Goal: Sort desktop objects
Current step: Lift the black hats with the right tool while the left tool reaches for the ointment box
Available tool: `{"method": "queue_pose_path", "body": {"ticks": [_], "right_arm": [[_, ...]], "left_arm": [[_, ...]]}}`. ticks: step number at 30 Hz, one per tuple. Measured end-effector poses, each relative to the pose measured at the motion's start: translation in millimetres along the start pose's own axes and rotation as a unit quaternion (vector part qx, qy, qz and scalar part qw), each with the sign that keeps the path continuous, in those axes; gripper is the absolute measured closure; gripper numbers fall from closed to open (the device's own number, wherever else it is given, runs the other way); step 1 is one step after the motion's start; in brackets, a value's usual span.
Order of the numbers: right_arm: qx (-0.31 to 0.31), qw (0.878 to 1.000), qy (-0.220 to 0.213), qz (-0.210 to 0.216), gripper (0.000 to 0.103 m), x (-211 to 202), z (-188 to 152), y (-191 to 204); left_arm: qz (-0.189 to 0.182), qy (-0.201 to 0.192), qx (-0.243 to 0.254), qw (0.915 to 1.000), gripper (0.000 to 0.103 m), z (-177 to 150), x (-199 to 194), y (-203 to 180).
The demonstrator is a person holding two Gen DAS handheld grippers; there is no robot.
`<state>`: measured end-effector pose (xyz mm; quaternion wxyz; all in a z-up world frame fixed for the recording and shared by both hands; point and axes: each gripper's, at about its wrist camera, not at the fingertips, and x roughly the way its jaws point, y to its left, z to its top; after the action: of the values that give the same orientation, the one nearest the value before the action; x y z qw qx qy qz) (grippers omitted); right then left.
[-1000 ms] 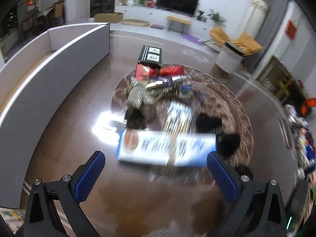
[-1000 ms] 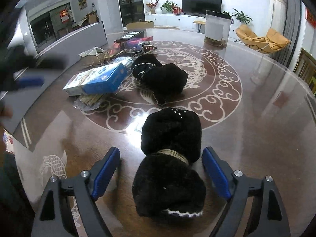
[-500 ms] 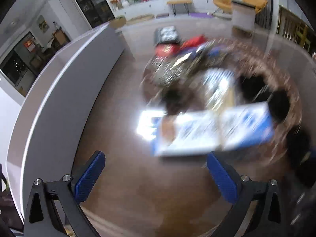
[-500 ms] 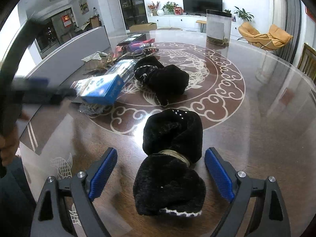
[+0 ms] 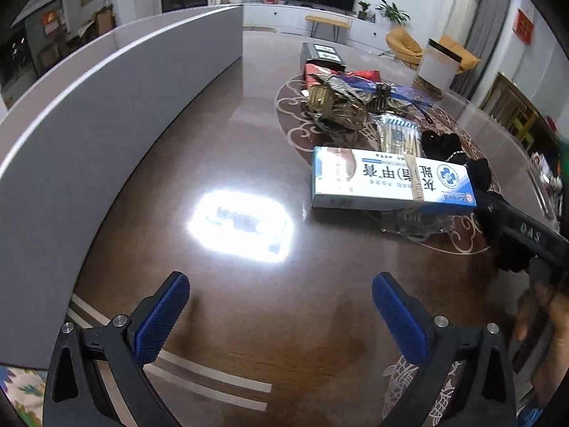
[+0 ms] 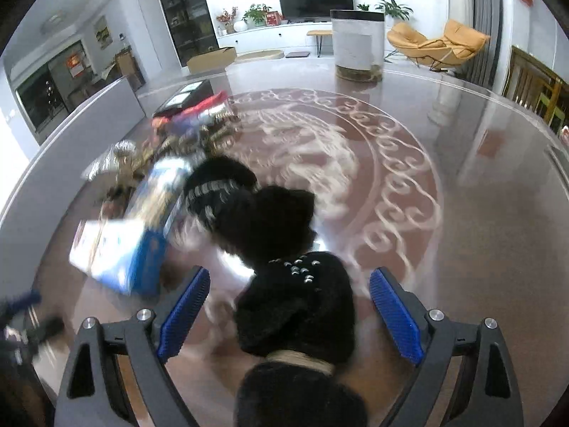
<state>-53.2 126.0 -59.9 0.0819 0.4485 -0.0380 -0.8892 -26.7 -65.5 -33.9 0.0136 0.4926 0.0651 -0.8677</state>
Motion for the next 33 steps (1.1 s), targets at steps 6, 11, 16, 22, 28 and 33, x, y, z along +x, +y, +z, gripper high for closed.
{"method": "queue_pose_path", "body": {"ticks": [6,11,16,22,28,33], "right_arm": [[-0.166,0.973,-0.029,0.16,0.014,-28.6,-13.8,51.2],[-0.119,0.987,-0.019,0.108,0.013,-26.5,-10.0,21.6],[-0.065,0.989,0.0,0.13,0.013,-21.0,2.6,12.0],[-0.152,0.984,0.009,0.095,0.013,-22.5,-24.7,46.7],[-0.183,0.981,0.012,0.055,0.011,-12.1,-45.7,45.3],[-0.161,0.985,0.011,0.061,0.01,-12.1,-46.0,43.3]], "left_arm": [[-0.023,-0.017,-0.056,0.998,0.0,-2.6,-13.1,20.4],[-0.053,-0.017,-0.092,0.9942,0.0,-5.4,-13.9,32.8],[-0.061,-0.013,-0.111,0.9918,0.0,-4.9,-10.6,36.5],[-0.063,-0.011,-0.117,0.991,0.0,-1.9,-11.1,32.8],[-0.058,-0.006,-0.185,0.981,0.0,23.8,-6.8,19.8],[-0.02,0.019,-0.231,0.9726,0.0,50.6,22.2,6.4]]}}
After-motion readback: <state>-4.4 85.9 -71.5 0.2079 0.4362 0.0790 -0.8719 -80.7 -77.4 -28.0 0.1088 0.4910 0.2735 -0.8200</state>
